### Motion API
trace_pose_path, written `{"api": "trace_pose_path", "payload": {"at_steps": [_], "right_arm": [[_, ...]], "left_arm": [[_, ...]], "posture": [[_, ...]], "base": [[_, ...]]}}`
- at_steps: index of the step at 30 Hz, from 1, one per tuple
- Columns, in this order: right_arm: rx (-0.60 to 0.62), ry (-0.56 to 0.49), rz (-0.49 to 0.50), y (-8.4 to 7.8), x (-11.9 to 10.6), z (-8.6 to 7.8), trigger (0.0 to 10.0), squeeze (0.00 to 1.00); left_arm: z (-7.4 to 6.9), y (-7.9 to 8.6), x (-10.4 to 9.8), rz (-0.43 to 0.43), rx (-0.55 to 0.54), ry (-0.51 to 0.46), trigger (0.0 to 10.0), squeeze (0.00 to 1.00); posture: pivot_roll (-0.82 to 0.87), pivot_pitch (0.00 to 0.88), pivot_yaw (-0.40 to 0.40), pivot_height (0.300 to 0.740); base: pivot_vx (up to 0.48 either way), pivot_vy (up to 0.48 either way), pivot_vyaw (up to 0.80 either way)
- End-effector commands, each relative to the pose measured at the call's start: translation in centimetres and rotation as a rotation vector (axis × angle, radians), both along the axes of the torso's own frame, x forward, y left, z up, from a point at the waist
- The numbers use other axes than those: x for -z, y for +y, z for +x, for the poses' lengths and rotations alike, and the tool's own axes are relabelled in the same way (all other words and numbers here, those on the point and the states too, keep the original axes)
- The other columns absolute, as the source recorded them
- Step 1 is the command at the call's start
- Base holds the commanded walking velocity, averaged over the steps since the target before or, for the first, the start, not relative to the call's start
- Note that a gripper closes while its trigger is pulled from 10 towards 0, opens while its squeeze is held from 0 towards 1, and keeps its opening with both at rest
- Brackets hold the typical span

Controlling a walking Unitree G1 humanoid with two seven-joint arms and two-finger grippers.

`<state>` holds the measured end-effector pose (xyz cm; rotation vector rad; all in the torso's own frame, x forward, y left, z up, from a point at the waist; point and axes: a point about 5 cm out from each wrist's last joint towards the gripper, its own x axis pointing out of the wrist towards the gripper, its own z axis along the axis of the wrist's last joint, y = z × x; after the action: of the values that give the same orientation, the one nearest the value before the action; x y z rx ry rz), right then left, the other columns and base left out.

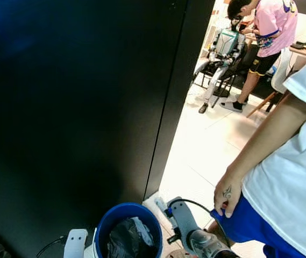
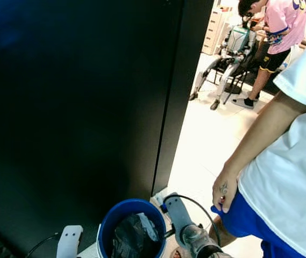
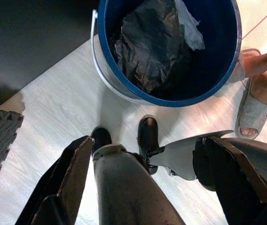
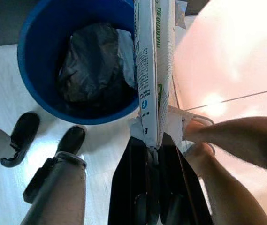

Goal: Clean up the room

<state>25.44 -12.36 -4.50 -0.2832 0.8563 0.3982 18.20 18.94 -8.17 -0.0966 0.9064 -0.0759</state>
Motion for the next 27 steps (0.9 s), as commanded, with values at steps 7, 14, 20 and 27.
{"api": "trace_pose_path", "payload": {"at_steps": [7,14,20,27], "right_arm": [[0.0,0.011,-0.001,0.0,0.1,-0.2,10.0,0.0],[0.01,-0.011,0.008,0.3,-0.2,0.3,10.0,0.0],[0.026,-0.03,0.025,0.7,-0.7,0.9,10.0,0.0],[0.042,-0.02,0.037,1.6,-0.8,1.0,10.0,0.0]], "left_arm": [[-0.6,-0.1,0.4,0.012,0.001,0.037,10.0,0.0],[0.1,-0.3,0.0,0.039,0.025,0.004,10.0,0.0],[1.8,-1.0,-0.8,0.037,0.051,-0.065,10.0,0.0],[4.8,-2.2,-2.7,0.021,0.082,-0.205,10.0,0.0]], "posture": [[0.15,0.0,-0.16,0.74],[0.14,0.0,-0.164,0.74],[0.15,0.0,-0.174,0.74],[0.17,0.0,-0.203,0.74]], "base": [[0.0,0.429,0.0],[0.0,0.061,0.0],[0.0,0.0,0.0],[0.0,0.0,0.0]]}}
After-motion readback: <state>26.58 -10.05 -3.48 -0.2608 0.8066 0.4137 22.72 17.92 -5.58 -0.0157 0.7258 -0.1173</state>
